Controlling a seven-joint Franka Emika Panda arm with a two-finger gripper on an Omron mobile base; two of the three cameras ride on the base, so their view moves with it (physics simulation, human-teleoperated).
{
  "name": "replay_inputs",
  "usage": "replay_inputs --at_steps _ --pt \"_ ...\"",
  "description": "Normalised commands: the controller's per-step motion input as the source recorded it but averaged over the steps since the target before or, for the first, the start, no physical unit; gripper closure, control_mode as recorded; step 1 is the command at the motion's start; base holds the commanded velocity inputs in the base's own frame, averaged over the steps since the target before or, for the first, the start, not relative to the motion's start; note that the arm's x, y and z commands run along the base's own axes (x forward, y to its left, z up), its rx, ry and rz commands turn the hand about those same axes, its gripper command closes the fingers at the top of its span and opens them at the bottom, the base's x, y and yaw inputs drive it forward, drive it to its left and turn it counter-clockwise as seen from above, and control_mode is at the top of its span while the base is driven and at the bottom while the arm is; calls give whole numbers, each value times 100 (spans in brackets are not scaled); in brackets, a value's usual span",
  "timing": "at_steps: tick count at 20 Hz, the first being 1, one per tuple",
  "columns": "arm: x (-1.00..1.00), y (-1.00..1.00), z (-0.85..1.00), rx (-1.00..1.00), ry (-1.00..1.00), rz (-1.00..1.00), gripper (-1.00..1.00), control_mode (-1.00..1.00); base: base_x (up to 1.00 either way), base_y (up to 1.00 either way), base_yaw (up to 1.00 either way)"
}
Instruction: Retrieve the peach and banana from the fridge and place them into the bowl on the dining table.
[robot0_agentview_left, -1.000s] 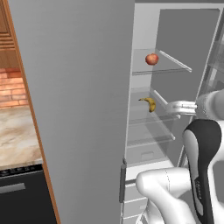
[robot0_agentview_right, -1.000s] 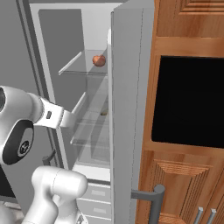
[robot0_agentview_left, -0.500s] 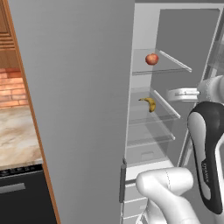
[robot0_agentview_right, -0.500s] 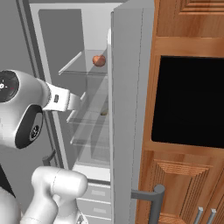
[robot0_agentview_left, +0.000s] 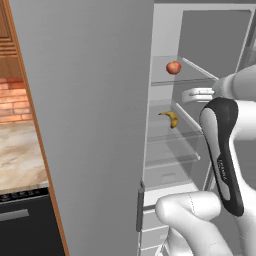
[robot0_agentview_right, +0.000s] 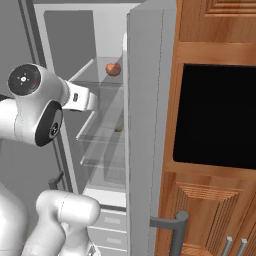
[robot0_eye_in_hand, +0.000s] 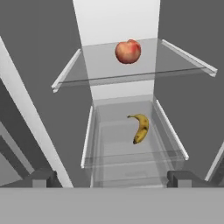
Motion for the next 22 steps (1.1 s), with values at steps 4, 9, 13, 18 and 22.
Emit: replay_inputs --at_steps 4,9,13,18,22 --pt "45 -12 0 0 0 0 -100 -100 0 0 0" --pt "49 -7 0 0 0 0 -100 -100 0 0 0" --pt "44 -6 0 0 0 0 -100 -100 0 0 0" --pt "44 0 0 0 0 0 -100 -100 0 0 0" --pt "30 -5 0 0 0 2 -100 -100 0 0 0"
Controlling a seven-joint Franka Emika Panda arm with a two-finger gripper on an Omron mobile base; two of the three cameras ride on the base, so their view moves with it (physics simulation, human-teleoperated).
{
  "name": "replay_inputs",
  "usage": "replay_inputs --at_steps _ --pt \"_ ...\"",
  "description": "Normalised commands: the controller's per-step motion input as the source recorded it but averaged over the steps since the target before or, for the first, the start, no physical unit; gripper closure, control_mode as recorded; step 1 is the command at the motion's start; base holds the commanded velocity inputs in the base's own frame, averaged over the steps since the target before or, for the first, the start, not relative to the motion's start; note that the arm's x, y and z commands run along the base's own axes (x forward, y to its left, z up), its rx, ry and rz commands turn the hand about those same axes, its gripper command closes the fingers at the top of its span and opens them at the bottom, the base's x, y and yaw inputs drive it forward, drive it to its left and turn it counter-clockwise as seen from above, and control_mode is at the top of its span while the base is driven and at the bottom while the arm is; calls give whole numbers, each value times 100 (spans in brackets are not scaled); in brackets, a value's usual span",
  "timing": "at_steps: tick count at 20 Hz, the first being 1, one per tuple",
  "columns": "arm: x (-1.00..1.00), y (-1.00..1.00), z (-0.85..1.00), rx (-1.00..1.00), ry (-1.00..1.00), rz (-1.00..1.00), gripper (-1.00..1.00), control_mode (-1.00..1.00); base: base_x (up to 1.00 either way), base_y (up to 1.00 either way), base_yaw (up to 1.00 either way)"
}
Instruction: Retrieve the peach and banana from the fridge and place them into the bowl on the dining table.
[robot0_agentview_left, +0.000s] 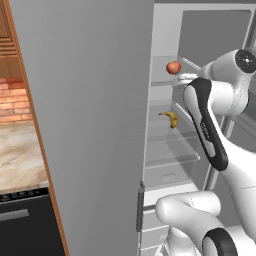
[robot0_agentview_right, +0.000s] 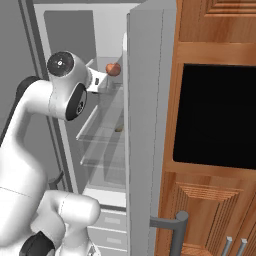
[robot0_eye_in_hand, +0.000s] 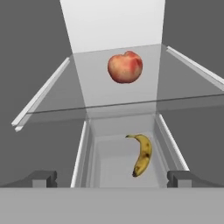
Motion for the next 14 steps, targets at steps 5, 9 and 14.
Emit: replay_inputs --at_steps 5,9,14 --pt "21 -11 0 0 0 3 -100 -100 0 0 0" --pt "25 -8 0 0 0 5 -100 -100 0 0 0" --pt "37 0 0 0 0 9 -100 -100 0 0 0"
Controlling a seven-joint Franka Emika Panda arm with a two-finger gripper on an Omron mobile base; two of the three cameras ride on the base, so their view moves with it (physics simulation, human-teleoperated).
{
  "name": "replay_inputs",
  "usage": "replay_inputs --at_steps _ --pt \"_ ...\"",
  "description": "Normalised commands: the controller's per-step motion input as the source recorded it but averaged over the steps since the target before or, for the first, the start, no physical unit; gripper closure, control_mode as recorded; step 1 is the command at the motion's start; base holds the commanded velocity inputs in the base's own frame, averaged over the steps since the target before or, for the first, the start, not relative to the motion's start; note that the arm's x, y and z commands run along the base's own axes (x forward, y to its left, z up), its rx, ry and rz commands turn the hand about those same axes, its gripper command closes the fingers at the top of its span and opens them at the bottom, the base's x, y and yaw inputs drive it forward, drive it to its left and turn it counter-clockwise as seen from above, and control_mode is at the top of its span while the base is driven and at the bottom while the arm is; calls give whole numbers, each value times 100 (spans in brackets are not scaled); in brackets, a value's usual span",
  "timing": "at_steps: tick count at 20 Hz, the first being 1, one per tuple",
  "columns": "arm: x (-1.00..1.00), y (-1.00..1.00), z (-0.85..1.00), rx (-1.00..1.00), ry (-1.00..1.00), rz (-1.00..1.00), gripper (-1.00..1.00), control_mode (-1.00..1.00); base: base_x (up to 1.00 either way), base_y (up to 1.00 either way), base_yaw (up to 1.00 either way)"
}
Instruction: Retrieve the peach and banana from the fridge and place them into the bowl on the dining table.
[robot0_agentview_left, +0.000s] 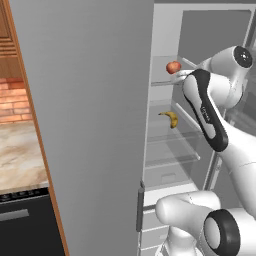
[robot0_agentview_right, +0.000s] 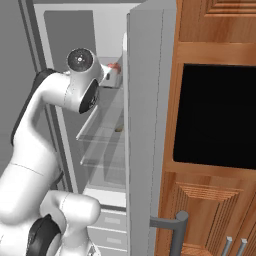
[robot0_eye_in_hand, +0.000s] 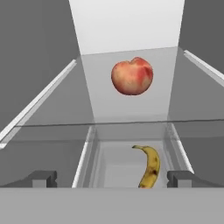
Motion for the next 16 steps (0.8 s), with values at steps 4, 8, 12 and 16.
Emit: replay_inputs --at_steps 4,8,12,16 --pt "39 0 0 0 0 9 -100 -100 0 0 0" --pt "33 0 0 0 0 7 -100 -100 0 0 0" --pt "49 0 0 -2 1 2 -100 -100 0 0 0" --pt "59 0 0 -4 3 0 -100 -100 0 0 0"
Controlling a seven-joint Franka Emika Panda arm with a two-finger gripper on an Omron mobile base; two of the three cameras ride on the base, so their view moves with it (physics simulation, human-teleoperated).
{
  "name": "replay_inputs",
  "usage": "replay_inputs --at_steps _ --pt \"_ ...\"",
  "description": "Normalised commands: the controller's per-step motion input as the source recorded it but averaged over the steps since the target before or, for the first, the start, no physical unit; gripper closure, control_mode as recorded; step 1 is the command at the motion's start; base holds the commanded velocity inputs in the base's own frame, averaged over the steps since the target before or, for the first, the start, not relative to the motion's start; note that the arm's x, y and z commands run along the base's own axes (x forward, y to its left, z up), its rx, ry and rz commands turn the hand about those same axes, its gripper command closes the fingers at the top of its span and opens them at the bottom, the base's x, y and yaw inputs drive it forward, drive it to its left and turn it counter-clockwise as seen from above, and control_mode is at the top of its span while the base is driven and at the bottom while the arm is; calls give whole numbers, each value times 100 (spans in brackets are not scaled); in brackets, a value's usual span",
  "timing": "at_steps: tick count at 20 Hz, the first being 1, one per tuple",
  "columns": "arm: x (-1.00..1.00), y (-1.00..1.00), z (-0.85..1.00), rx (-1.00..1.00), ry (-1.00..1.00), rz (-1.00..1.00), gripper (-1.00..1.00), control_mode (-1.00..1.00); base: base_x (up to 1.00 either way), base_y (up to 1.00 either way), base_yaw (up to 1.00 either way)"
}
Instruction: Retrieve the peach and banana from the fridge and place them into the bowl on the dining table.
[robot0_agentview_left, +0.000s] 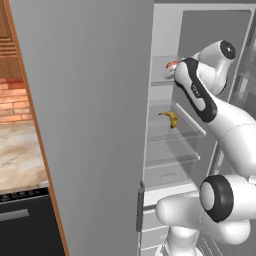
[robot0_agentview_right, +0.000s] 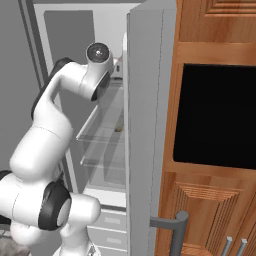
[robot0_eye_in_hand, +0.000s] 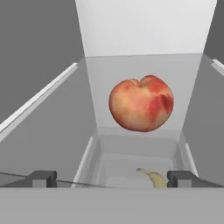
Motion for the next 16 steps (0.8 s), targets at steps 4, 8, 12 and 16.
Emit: replay_inputs --at_steps 4,8,12,16 --pt "48 0 0 -4 3 0 -100 -100 0 0 0" --pt "41 0 0 -4 0 0 -100 -100 0 0 0" --pt "37 0 -9 -4 0 0 -100 -100 0 0 0" --pt "30 -1 -20 -3 0 0 -100 -100 0 0 0"
